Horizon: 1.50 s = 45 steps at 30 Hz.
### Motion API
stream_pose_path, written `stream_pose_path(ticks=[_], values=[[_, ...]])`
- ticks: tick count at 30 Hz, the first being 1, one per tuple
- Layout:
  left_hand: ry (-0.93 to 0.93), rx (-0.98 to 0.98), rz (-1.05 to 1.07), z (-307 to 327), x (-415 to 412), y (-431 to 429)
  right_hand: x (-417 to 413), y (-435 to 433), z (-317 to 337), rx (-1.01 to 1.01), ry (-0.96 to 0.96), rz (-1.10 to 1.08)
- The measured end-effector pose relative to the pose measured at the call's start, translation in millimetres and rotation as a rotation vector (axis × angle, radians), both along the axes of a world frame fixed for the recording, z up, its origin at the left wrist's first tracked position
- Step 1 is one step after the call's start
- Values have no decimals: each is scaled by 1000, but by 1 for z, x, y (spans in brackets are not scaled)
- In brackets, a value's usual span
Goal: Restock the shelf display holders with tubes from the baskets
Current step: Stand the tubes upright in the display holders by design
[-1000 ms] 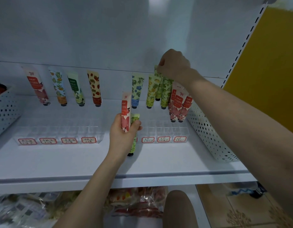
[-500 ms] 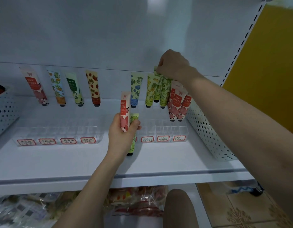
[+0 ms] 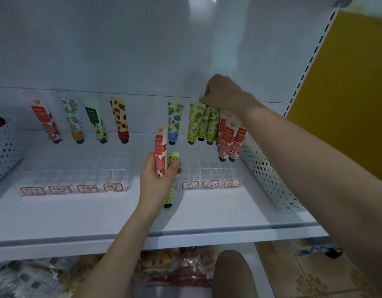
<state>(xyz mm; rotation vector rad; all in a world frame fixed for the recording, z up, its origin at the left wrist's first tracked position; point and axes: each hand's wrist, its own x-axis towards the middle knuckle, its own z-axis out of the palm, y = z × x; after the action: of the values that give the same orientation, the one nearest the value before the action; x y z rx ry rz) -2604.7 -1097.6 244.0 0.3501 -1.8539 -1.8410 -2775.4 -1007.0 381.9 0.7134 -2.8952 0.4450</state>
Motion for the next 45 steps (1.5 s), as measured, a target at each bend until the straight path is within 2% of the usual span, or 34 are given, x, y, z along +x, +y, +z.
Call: stream_pose_path(ticks=[19, 29, 45], values=[[-11, -30, 17, -1, -3, -5, -5, 0, -2, 76, -48, 71], [-24, -28, 31, -1, -3, -4, 2, -2, -9, 59, -20, 136], [-20, -39, 34, -3, -4, -5, -3, 12, -12, 18, -25, 110]])
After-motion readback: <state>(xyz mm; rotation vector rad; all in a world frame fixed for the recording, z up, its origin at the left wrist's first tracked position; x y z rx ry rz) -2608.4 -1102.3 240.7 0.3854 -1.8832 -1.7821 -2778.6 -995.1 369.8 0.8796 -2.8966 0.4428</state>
